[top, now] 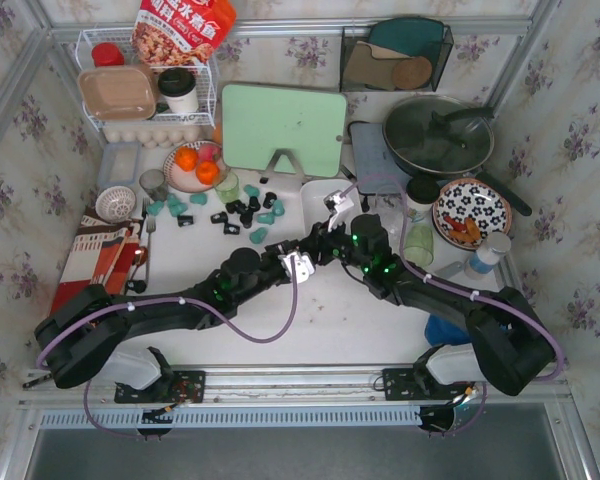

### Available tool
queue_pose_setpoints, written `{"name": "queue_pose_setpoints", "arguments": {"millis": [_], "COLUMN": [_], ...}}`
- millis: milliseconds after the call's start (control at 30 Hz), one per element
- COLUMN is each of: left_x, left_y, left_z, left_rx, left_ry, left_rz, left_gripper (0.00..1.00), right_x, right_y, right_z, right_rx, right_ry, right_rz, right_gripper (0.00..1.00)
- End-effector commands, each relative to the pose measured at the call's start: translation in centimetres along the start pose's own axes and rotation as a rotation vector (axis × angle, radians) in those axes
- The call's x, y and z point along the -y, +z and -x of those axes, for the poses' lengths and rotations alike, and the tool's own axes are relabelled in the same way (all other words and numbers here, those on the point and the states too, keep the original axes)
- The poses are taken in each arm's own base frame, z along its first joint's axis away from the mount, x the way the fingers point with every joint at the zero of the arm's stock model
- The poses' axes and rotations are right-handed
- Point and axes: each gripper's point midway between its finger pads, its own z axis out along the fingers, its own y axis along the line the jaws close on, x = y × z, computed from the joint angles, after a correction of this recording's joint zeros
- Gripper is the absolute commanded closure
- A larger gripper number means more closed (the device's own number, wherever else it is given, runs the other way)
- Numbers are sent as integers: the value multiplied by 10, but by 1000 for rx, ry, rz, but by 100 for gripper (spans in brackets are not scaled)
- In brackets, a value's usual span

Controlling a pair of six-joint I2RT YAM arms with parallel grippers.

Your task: Mix the coffee capsules in the storage basket

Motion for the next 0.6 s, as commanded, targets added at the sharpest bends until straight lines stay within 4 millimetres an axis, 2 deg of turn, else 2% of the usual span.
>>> {"name": "queue_pose_setpoints", "arguments": {"millis": [0, 167, 233, 333, 400, 567], "left_x": [-8, -11, -8, -11, -12, -17], "left_y": [3, 3, 8, 11, 12, 8], "left_z": [14, 14, 4, -4, -8, -14], "left_rx": [44, 34, -1, -37, -49, -61], "left_ry": [4, -17, -30, -75, -106, -179], "left_rz": [31, 47, 46, 81, 96, 157], "left_gripper": [78, 75, 68, 52, 32, 26], "right_x": [-3, 3, 10, 26, 42, 85], "right_y": [3, 3, 3, 1, -3, -26], "right_z": [7, 6, 6, 5, 8, 19], "right_rx": [15, 19, 24, 38, 66, 174], "right_ry": [-5, -7, -6, -17, -30, -52], "right_rz": [15, -16, -52, -134, -224, -473], "right_gripper": [61, 83, 90, 96, 99, 100]}}
